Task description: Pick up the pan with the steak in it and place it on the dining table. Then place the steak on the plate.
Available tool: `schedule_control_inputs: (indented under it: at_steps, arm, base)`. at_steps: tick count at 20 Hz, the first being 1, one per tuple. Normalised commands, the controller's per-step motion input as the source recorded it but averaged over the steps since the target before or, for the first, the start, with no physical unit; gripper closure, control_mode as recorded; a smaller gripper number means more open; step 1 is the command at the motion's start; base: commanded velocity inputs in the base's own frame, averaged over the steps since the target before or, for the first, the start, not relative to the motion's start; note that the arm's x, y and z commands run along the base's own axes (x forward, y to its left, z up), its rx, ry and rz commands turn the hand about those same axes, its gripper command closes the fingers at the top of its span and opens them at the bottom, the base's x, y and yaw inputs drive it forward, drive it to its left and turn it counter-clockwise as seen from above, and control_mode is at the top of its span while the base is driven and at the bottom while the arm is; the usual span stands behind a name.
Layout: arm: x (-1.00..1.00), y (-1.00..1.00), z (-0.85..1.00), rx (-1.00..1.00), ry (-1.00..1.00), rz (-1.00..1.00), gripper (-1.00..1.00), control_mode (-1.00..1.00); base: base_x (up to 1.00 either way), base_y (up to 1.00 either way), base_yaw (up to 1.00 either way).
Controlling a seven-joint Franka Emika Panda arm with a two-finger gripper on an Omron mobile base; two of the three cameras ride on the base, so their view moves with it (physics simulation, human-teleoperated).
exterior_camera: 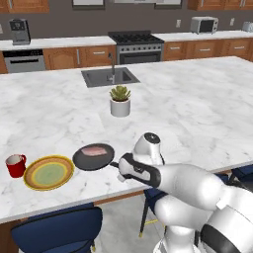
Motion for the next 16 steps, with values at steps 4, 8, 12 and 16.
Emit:
schedule_control_inputs:
  at_steps: [4, 8, 12, 16]
  arm:
    - [0.24, 0.00, -0.93, 0.02, -0.03, 0.00, 1.00, -1.00]
    - [0.03, 0.00, -0.70, 0.00, -0.03, 0.00, 1.00, -1.00]
    - [0.00, 0.02, -0.16, 0.00, 0.01, 0.00, -1.00, -1.00]
    - [-0.02, -0.01, 0.14, 0.03, -0.04, 0.00, -1.00, -1.00]
  base:
    - [0.00, 0.00, 0.00]
    - [0.00, 0.00, 0.00]
    - [0.00, 0.00, 0.00]
    - [0.00, 0.00, 0.00]
